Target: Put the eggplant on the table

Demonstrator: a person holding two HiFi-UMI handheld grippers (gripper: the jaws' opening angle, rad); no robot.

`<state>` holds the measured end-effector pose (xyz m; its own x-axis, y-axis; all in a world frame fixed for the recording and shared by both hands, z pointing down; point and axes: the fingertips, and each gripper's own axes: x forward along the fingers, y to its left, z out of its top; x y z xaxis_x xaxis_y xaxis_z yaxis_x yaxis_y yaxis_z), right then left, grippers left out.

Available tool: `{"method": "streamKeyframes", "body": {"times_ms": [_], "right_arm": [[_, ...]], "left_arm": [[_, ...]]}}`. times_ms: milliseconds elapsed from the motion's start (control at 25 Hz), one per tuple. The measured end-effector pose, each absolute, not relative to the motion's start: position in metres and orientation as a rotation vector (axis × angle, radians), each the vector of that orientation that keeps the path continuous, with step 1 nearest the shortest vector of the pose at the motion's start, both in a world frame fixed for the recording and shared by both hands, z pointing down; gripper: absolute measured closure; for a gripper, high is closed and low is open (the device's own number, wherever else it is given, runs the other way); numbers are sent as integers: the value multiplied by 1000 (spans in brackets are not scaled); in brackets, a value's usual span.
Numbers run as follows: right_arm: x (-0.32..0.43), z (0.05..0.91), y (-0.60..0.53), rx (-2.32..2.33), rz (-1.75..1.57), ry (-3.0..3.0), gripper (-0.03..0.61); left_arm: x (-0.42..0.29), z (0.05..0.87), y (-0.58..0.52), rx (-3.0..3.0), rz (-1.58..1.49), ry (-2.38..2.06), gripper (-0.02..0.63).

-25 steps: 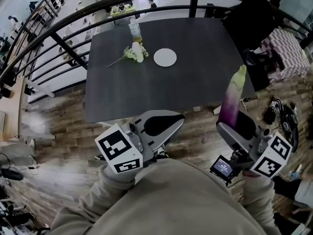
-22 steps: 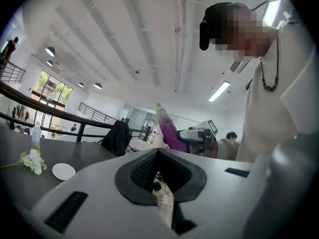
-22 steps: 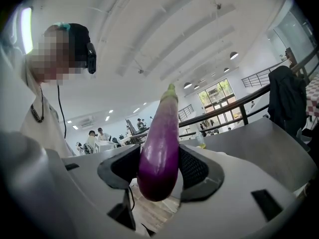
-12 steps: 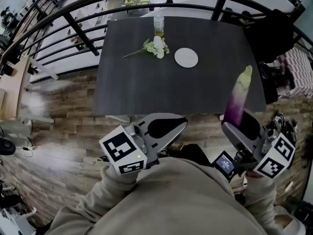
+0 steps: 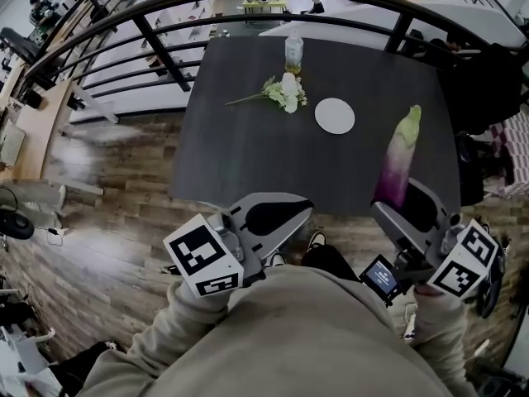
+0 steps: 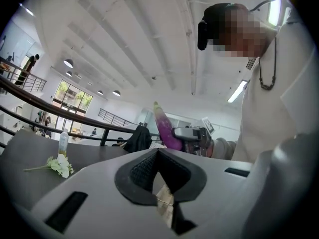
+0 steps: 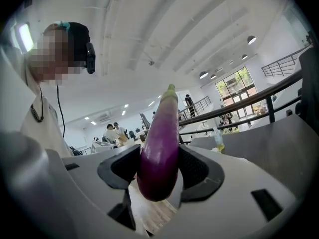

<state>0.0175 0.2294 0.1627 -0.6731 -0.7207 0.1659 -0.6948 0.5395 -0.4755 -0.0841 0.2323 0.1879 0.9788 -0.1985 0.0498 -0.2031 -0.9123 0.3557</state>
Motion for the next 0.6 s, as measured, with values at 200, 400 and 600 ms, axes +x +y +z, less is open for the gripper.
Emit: {"method": "streamKeyframes", "body": {"times_ms": [200, 400, 600], "right_arm": [[60, 158, 203, -1238, -791, 2702, 330], [108, 154, 178, -1234, -778, 2685, 330], [144, 167, 167, -1208, -813, 2647, 330]], "left_arm": [[-40, 178, 207, 2778, 6, -288, 609], [13, 168, 177, 2783, -10, -263, 609], [52, 168, 162, 2775, 14, -250, 609]]}}
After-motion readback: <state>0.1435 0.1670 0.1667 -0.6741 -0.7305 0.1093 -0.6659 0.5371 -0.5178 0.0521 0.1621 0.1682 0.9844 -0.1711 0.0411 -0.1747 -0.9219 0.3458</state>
